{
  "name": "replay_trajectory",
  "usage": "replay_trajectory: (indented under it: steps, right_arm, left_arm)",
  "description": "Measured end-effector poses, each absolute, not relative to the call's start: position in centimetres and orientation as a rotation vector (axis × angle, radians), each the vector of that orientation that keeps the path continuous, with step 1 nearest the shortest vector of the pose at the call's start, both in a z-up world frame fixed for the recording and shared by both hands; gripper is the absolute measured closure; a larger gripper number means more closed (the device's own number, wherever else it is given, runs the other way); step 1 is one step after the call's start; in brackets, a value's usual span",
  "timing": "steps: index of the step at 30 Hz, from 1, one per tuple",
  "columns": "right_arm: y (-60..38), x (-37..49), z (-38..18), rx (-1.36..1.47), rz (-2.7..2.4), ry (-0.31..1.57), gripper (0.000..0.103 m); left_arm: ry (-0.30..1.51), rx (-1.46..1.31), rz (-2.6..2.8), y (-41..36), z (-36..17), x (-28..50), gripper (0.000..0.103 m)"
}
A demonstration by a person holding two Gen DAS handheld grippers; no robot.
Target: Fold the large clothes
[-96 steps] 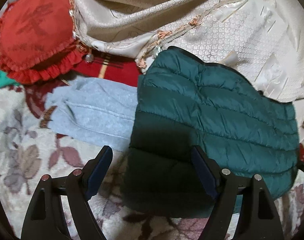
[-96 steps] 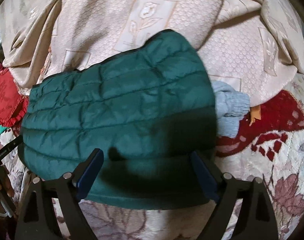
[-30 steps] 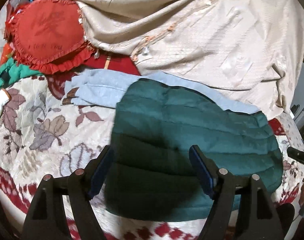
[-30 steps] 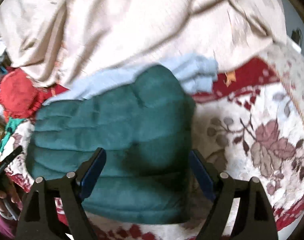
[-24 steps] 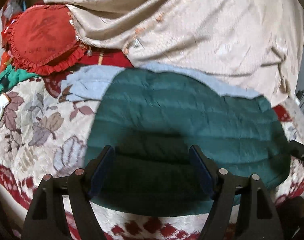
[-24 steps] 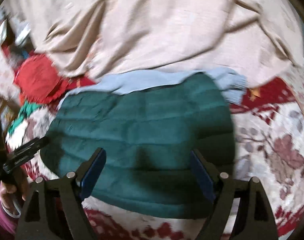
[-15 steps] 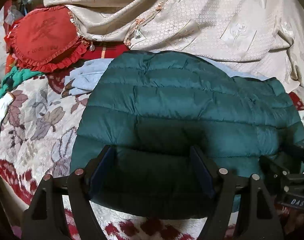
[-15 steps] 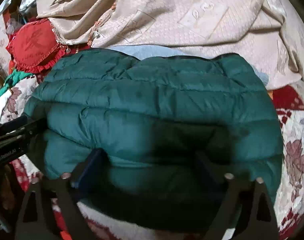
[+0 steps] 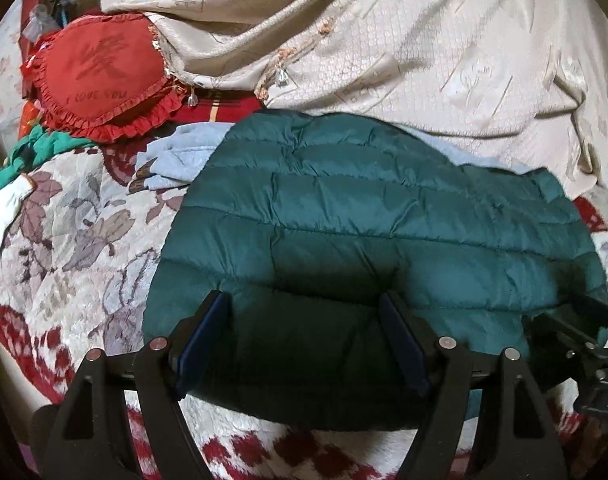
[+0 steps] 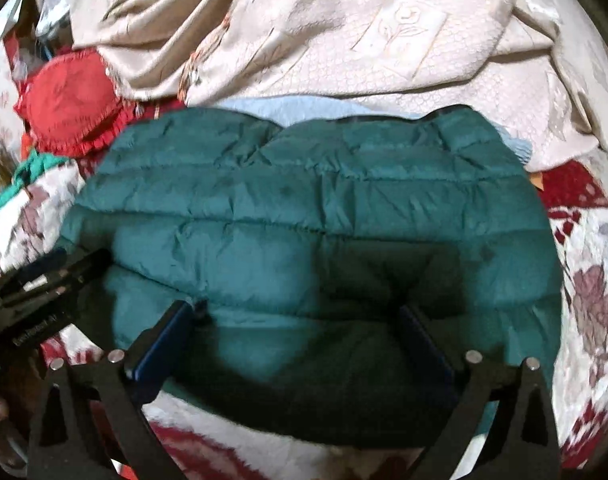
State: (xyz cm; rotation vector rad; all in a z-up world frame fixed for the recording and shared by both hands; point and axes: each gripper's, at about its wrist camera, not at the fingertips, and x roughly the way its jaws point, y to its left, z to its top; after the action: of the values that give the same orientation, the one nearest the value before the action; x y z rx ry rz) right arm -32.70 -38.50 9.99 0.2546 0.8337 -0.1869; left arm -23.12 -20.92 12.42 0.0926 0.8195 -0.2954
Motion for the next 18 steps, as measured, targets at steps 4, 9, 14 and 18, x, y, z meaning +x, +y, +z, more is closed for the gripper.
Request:
replay_trajectory:
  steps: [4,9,14,18]
  right_arm:
    - [-38.3,-33.8,11.1,0.283,-0.213,0.810,0.000]
    - [-37.7,-34.8,12.3,0.274,-0.236,0.767,0.000]
    - [-37.5,-35.1,12.8,0.265,-0.254,0.756,0.000]
    - [-37.7,-35.6,13.1,0.266,-0.260,0.742,0.000]
  left_arm:
    - [0.792,0.088,-0.290,-20.8,13.4,-23.9,0.042]
    - [0.753,0.083,-0.299,-20.8,14.5,-24.9,0.042]
    - [0.747,0.073,-0.305,-20.9,15.0,-25.2,0.042]
    - [0.743,0.067,-0.300,-21.0,15.2,-25.5,0.042]
